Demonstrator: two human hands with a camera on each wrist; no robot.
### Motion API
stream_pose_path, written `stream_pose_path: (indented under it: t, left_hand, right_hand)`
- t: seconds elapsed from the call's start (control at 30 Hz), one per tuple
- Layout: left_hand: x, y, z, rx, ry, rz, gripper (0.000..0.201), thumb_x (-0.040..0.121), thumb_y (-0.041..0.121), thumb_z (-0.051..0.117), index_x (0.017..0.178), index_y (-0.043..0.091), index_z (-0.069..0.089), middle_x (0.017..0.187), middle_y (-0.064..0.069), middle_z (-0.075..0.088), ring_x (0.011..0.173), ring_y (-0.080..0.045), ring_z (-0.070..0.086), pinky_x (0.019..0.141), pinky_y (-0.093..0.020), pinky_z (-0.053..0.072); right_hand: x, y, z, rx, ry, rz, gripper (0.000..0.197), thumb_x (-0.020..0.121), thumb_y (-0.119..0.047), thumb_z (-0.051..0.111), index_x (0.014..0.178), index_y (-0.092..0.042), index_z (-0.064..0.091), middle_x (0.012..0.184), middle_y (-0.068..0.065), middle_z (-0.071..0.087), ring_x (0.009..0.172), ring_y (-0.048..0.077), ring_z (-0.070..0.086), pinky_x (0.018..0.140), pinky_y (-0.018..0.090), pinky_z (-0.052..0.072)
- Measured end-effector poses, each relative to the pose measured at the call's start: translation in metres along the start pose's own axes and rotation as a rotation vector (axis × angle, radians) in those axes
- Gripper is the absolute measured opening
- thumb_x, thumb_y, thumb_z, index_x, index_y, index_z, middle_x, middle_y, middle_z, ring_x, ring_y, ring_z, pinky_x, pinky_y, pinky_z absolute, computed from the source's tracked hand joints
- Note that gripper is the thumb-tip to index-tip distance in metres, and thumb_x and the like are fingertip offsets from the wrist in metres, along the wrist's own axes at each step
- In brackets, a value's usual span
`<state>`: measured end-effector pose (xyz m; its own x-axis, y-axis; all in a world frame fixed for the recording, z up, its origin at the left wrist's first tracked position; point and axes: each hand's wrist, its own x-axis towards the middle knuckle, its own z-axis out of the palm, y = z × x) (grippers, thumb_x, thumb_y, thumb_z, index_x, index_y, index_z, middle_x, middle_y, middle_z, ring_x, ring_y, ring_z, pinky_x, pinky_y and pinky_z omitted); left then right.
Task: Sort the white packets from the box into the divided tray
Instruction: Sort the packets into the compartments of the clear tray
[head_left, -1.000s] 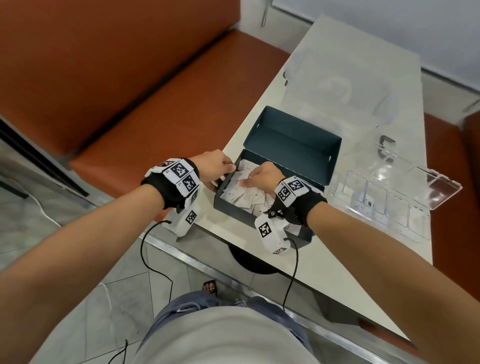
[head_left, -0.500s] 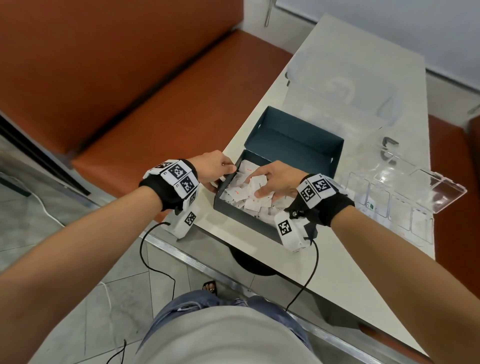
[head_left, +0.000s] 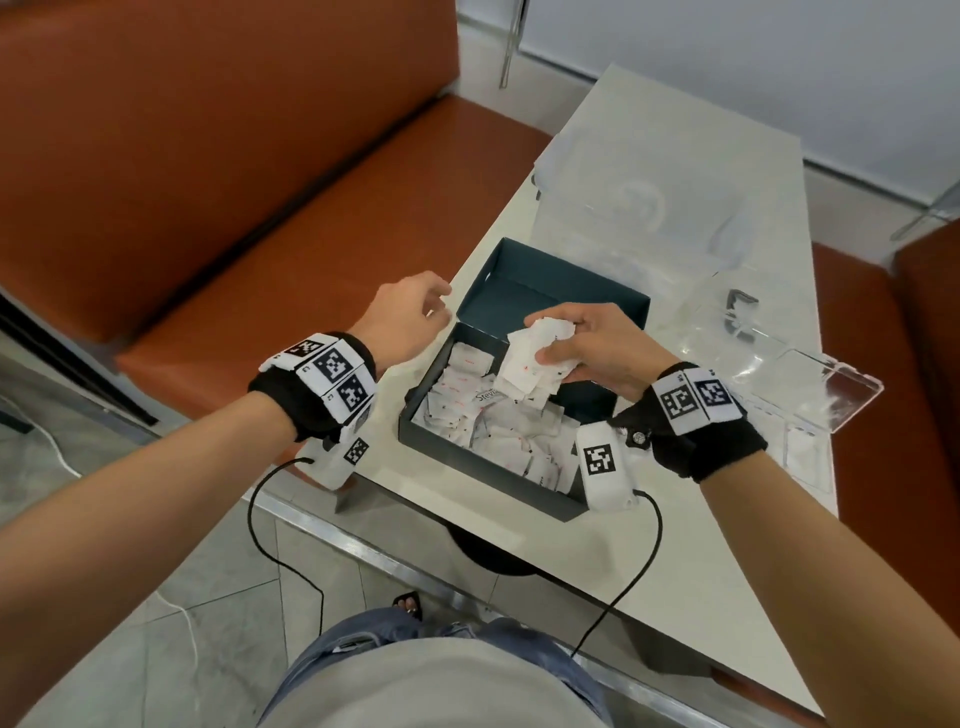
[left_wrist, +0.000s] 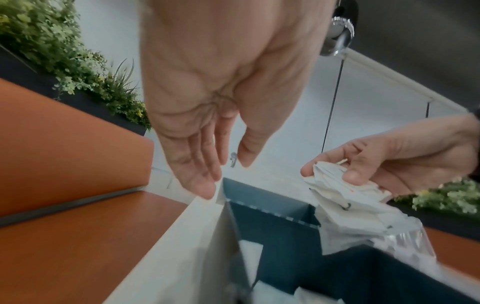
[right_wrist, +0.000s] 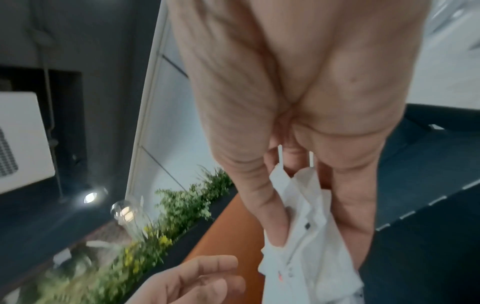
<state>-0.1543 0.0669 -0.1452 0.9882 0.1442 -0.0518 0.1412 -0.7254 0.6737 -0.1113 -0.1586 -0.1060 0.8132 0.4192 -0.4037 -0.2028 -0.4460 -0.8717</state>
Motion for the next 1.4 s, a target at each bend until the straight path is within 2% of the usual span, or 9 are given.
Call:
stream_pose_path:
  t: [0.13, 0.3, 0.5, 0.67, 0.83, 0.93, 1.03, 1.2, 1.4]
  left_hand:
    - [0.002, 0.032, -0.003, -0.362, 0.032, -0.010, 0.025, 0.100, 0.031, 0.049, 0.120, 0.020, 0.057, 0.109, 0.004, 0.065, 0.094, -0.009, 0.064, 0.073, -0.022, 0.056]
    - [-0.001, 0.083, -0.001, -0.844, -0.209, -0.182, 0.042, 0.100, 0.052, 0.034, 0.110, 0.021, 0.061, 0.102, 0.002, 0.069, 0.092, -0.011, 0.067, 0.061, -0.022, 0.056]
    - [0.010, 0.110, -0.007, -1.347, -0.599, -0.222, 0.076, 0.091, 0.072, 0.024, 0.130, 0.014, 0.054, 0.129, -0.015, 0.062, 0.118, -0.033, 0.060, 0.098, -0.047, 0.049]
    - [0.016, 0.121, 0.002, -1.426, -0.759, -0.168, 0.078, 0.091, 0.069, 0.037, 0.133, 0.006, 0.053, 0.133, -0.019, 0.058, 0.114, -0.036, 0.060, 0.095, -0.052, 0.050]
    - [0.017, 0.133, 0.025, -1.500, -0.720, -0.148, 0.042, 0.098, 0.042, 0.049, 0.109, 0.009, 0.072, 0.117, -0.017, 0.066, 0.102, -0.026, 0.066, 0.091, -0.041, 0.055]
    - [0.017, 0.142, 0.036, -1.482, -0.837, -0.183, 0.041, 0.090, 0.045, 0.059, 0.112, 0.012, 0.069, 0.117, -0.017, 0.065, 0.107, -0.034, 0.064, 0.088, -0.060, 0.051]
    - [0.019, 0.154, 0.041, -1.446, -0.902, -0.201, 0.043, 0.085, 0.035, 0.066, 0.121, 0.011, 0.061, 0.118, -0.019, 0.063, 0.113, -0.043, 0.060, 0.084, -0.064, 0.049]
    - [0.024, 0.171, 0.052, -1.469, -0.824, -0.287, 0.031, 0.095, 0.007, 0.049, 0.125, 0.003, 0.051, 0.112, -0.025, 0.068, 0.102, -0.042, 0.066, 0.071, -0.044, 0.060]
    - [0.021, 0.195, 0.069, -1.257, -0.693, -0.246, 0.029, 0.092, 0.002, 0.059, 0.120, 0.007, 0.055, 0.106, -0.019, 0.072, 0.091, -0.032, 0.072, 0.053, -0.024, 0.056]
  right_hand:
    - [-0.017, -0.014, -0.014, 0.253, 0.006, -0.098, 0.036, 0.083, 0.009, 0.064, 0.112, -0.013, 0.067, 0.111, 0.008, 0.069, 0.099, 0.021, 0.068, 0.076, 0.035, 0.059]
    - [-0.035, -0.038, -0.026, 0.484, -0.043, -0.245, 0.037, 0.081, 0.010, 0.063, 0.112, -0.010, 0.066, 0.110, 0.009, 0.071, 0.102, 0.025, 0.069, 0.079, 0.038, 0.058]
    - [-0.048, -0.049, -0.036, 0.454, -0.046, -0.352, 0.038, 0.080, 0.009, 0.066, 0.112, -0.011, 0.066, 0.108, 0.010, 0.071, 0.102, 0.026, 0.068, 0.084, 0.046, 0.057]
    - [-0.048, -0.043, -0.045, 0.361, 0.030, -0.359, 0.037, 0.080, 0.011, 0.066, 0.112, -0.008, 0.064, 0.103, 0.010, 0.070, 0.092, 0.022, 0.069, 0.063, 0.033, 0.058]
    - [-0.047, -0.033, -0.058, 0.291, 0.108, -0.372, 0.042, 0.078, 0.009, 0.069, 0.116, -0.007, 0.063, 0.104, 0.012, 0.070, 0.095, 0.021, 0.068, 0.077, 0.029, 0.057]
    - [-0.047, -0.027, -0.064, 0.256, 0.112, -0.358, 0.043, 0.078, 0.007, 0.070, 0.118, -0.007, 0.061, 0.101, 0.010, 0.070, 0.090, 0.020, 0.070, 0.069, 0.030, 0.058]
    - [-0.047, -0.020, -0.072, 0.183, 0.146, -0.339, 0.037, 0.080, 0.000, 0.073, 0.113, -0.012, 0.063, 0.092, 0.002, 0.072, 0.082, 0.014, 0.071, 0.061, 0.027, 0.057]
    - [-0.050, -0.014, -0.099, -0.233, 0.331, -0.393, 0.033, 0.077, -0.023, 0.079, 0.107, -0.027, 0.066, 0.075, -0.023, 0.062, 0.073, -0.021, 0.053, 0.067, 0.003, 0.042]
    - [-0.065, 0.003, -0.141, -0.241, 0.395, -0.295, 0.031, 0.082, -0.032, 0.074, 0.112, -0.025, 0.067, 0.094, -0.002, 0.063, 0.069, -0.004, 0.056, 0.070, 0.013, 0.045]
